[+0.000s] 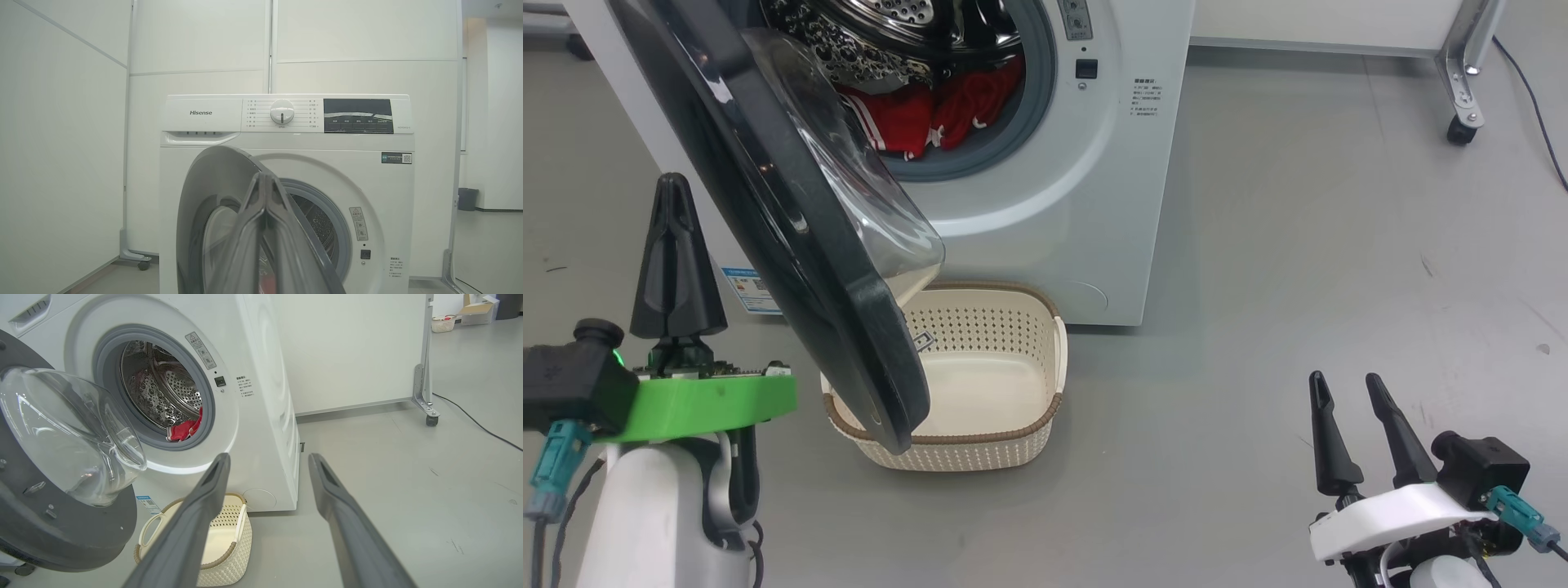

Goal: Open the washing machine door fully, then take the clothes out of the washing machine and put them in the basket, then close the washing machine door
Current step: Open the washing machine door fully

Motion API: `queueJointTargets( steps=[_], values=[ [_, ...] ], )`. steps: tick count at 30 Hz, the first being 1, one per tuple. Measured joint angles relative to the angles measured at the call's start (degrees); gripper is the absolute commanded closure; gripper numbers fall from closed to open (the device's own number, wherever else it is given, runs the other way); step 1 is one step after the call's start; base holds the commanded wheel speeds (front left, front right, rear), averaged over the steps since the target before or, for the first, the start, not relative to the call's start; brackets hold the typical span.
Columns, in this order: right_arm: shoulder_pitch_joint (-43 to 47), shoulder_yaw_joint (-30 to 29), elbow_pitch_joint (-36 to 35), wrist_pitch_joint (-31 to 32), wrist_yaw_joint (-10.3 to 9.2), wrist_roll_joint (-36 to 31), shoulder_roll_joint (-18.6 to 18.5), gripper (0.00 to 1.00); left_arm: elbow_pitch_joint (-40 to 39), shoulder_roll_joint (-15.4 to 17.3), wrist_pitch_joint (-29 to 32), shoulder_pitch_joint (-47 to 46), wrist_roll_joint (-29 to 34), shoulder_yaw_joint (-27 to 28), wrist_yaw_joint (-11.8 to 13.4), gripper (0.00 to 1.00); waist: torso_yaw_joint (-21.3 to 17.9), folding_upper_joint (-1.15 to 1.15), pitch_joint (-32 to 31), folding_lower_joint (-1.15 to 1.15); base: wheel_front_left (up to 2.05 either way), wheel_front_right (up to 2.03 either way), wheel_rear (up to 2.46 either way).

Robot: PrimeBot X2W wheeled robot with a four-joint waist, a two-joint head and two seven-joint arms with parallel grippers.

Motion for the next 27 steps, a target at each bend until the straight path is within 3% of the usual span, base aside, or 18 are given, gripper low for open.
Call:
queueJointTargets(
  steps=[9, 27],
  values=[
    [0.0, -0.07, 0.52, 0.0, 0.4, -0.91, 0.76, 0.0, -3.98, -0.03, -0.04, -1.54, 2.5, -2.82, -0.48, 1.0, -0.64, 0.0, -0.44, 0.0, 0.0, 0.0, 0.0],
    [-0.04, -0.02, 1.64, 0.0, 1.76, -1.79, 2.2, 0.0, -2.0, 0.01, 0.8, 0.63, 1.87, -14.64, -1.48, 1.0, -4.13, 0.0, -0.23, 0.0, 0.0, 0.0, 0.0]
  ],
)
